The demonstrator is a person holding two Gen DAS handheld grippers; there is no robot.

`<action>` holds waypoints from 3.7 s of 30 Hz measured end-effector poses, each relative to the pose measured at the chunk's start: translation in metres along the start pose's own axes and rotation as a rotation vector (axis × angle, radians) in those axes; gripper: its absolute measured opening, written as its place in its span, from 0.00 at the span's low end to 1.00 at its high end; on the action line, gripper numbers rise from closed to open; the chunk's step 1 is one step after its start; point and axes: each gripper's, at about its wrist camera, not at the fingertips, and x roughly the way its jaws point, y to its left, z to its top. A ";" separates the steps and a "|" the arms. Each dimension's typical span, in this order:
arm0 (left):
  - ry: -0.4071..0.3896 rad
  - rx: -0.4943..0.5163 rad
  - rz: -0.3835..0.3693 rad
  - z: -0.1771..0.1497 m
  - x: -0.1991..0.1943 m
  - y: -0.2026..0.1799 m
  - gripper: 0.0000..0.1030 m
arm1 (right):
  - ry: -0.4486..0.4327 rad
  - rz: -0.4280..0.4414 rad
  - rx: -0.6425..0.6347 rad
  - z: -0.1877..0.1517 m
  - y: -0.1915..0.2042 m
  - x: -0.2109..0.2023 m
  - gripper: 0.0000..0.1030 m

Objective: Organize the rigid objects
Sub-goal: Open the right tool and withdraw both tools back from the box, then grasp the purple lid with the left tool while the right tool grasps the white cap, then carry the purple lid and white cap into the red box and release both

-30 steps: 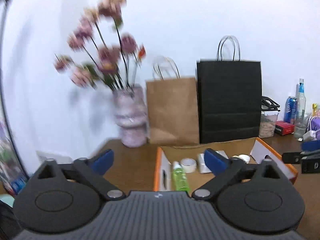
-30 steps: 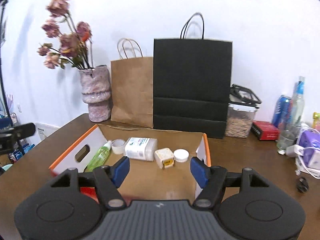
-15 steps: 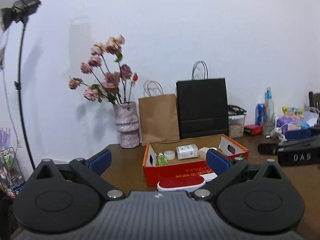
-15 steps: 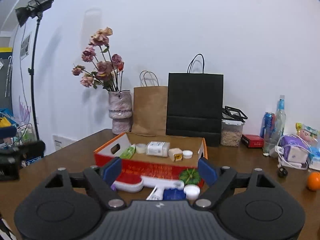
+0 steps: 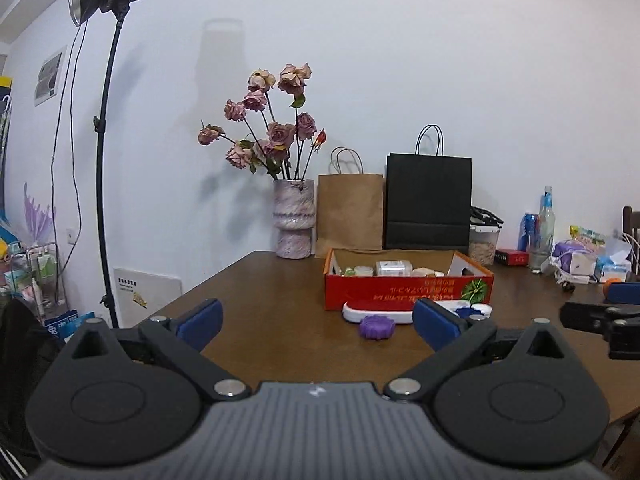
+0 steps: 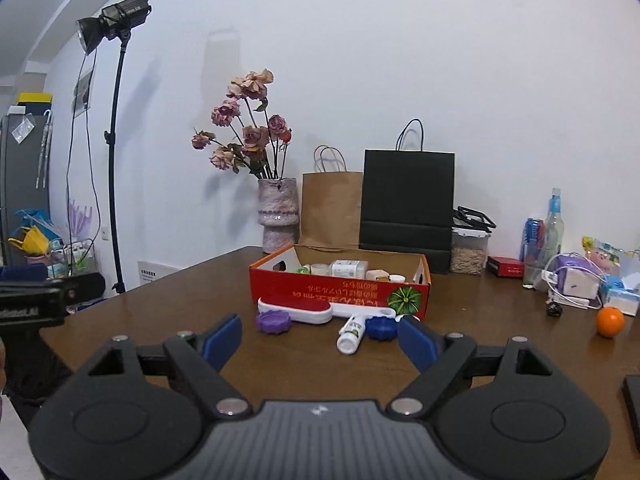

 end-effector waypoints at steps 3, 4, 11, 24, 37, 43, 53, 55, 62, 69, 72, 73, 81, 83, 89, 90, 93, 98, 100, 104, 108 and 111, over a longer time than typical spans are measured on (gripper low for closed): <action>0.008 0.009 -0.037 -0.001 -0.006 0.003 1.00 | 0.015 -0.012 0.023 -0.011 0.005 -0.009 0.83; 0.015 0.009 -0.043 -0.001 -0.005 0.003 1.00 | 0.024 -0.027 0.024 -0.015 0.007 -0.011 0.83; 0.051 0.005 -0.062 -0.007 0.002 0.003 1.00 | 0.060 -0.049 0.023 -0.025 0.007 -0.010 0.83; 0.214 0.037 -0.100 -0.020 0.071 -0.001 1.00 | 0.162 -0.073 0.036 -0.025 -0.019 0.047 0.81; 0.359 0.084 -0.210 -0.018 0.220 -0.035 0.92 | 0.219 -0.076 0.012 0.006 -0.080 0.172 0.74; 0.439 0.118 -0.252 -0.028 0.285 -0.052 0.89 | 0.277 -0.094 0.032 0.015 -0.122 0.255 0.63; 0.504 0.115 -0.302 -0.038 0.329 -0.059 0.54 | 0.402 -0.107 0.103 0.000 -0.165 0.350 0.17; 0.502 0.116 -0.306 -0.038 0.329 -0.059 0.54 | 0.402 -0.086 0.092 -0.002 -0.163 0.351 0.11; 0.441 0.075 -0.289 -0.025 0.305 -0.057 0.53 | 0.378 -0.117 0.070 0.001 -0.154 0.331 0.04; 0.360 0.051 -0.235 -0.006 0.220 -0.043 0.53 | 0.271 -0.137 0.069 0.005 -0.126 0.222 0.03; 0.345 0.052 -0.200 -0.007 0.180 -0.038 0.53 | 0.238 -0.117 0.087 -0.001 -0.107 0.170 0.03; 0.341 0.055 -0.193 -0.009 0.169 -0.037 0.53 | 0.226 -0.112 0.090 -0.004 -0.100 0.153 0.03; 0.304 0.068 -0.175 -0.013 0.090 -0.033 0.53 | 0.179 -0.079 0.053 -0.017 -0.052 0.062 0.03; 0.286 0.066 -0.174 -0.013 0.074 -0.031 0.53 | 0.165 -0.080 0.040 -0.017 -0.044 0.047 0.03; 0.231 0.034 -0.184 -0.008 0.038 -0.022 0.53 | 0.127 -0.088 0.024 -0.010 -0.031 0.016 0.03; 0.223 0.032 -0.184 -0.007 0.034 -0.020 0.53 | 0.122 -0.085 0.022 -0.009 -0.030 0.015 0.03; 0.204 0.026 -0.183 -0.003 0.030 -0.015 0.53 | 0.113 -0.078 0.012 -0.006 -0.025 0.018 0.03; 0.226 0.002 -0.183 -0.005 0.046 -0.011 0.53 | 0.156 -0.085 0.008 -0.009 -0.026 0.042 0.03; 0.223 -0.023 -0.209 0.000 0.058 -0.006 0.53 | 0.183 -0.095 -0.021 -0.005 -0.025 0.059 0.03; 0.266 -0.033 -0.291 0.031 0.113 -0.005 0.53 | 0.117 -0.053 -0.013 0.021 -0.039 0.091 0.03; 0.253 -0.010 -0.358 0.074 0.193 -0.015 0.53 | 0.082 -0.018 -0.043 0.074 -0.071 0.145 0.03; 0.280 0.040 -0.337 0.107 0.276 -0.034 0.53 | 0.118 0.009 -0.089 0.126 -0.104 0.217 0.03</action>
